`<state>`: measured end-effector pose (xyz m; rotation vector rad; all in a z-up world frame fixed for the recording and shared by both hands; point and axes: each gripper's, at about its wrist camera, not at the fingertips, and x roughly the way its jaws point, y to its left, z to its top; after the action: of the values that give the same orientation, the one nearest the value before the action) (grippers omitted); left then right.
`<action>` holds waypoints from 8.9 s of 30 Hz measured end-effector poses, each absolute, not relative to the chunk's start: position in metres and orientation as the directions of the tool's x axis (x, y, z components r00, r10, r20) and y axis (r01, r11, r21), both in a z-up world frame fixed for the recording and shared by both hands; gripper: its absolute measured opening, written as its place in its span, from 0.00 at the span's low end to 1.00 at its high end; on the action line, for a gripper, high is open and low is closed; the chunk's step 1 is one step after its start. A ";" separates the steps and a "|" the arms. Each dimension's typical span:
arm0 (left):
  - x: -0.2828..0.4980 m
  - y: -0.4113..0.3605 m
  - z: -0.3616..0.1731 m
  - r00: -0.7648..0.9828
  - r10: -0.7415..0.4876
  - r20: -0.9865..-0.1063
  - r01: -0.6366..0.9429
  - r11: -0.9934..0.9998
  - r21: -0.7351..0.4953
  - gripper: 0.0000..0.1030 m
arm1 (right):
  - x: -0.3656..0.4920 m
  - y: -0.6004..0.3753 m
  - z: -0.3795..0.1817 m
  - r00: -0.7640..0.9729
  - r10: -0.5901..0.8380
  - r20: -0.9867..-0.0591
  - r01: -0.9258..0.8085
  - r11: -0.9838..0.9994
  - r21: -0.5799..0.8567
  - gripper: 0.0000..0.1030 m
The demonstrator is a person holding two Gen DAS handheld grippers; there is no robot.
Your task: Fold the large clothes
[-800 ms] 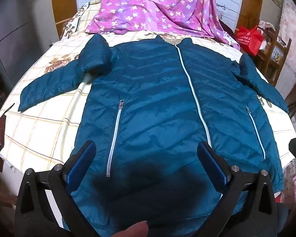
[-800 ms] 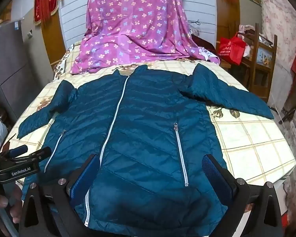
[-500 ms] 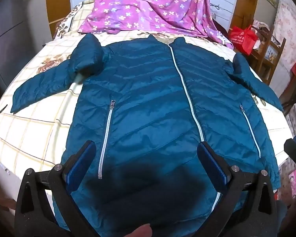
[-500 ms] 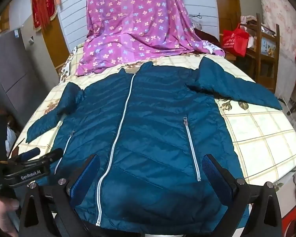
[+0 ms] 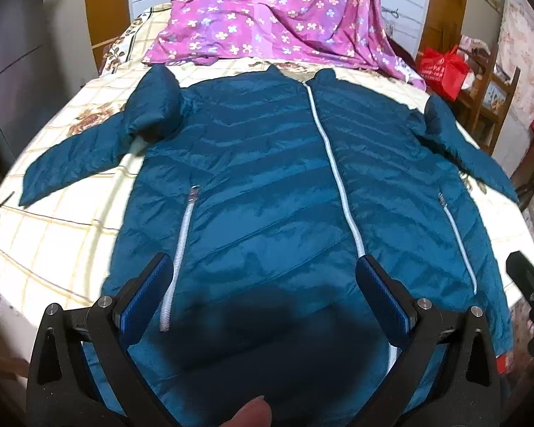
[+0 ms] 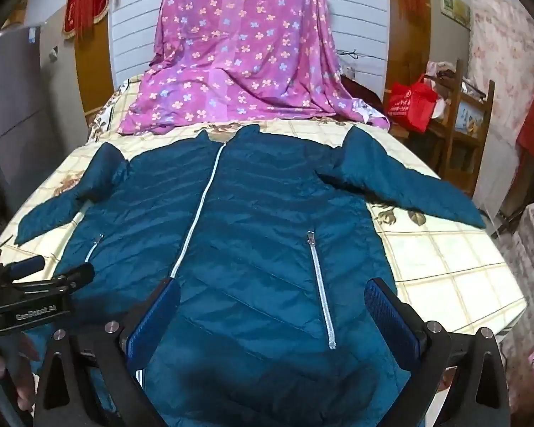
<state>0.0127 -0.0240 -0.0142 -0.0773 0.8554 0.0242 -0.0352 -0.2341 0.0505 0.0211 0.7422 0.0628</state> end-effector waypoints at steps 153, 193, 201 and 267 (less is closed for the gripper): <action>0.039 0.003 -0.038 0.636 -0.120 -0.762 -0.136 0.955 -0.265 1.00 | 0.012 -0.259 -0.003 0.684 0.019 -0.729 0.066 0.994 0.088 1.00; 0.038 -0.003 -0.035 0.630 -0.078 -0.773 -0.136 0.968 -0.209 1.00 | 0.009 -0.256 0.003 0.701 0.087 -0.708 0.053 0.984 0.173 1.00; 0.038 -0.003 -0.035 0.631 -0.077 -0.772 -0.136 0.969 -0.208 1.00 | 0.008 -0.260 0.004 0.702 0.081 -0.708 0.065 0.982 0.177 1.00; 0.037 -0.005 -0.034 0.628 -0.074 -0.775 -0.133 0.971 -0.200 1.00 | 0.008 -0.270 0.000 0.697 0.084 -0.712 0.086 0.976 0.199 1.00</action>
<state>0.0367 -0.0052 -0.0341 -0.2491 0.8942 0.0346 0.0077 -0.2697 0.0004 0.2241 0.8008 -0.0012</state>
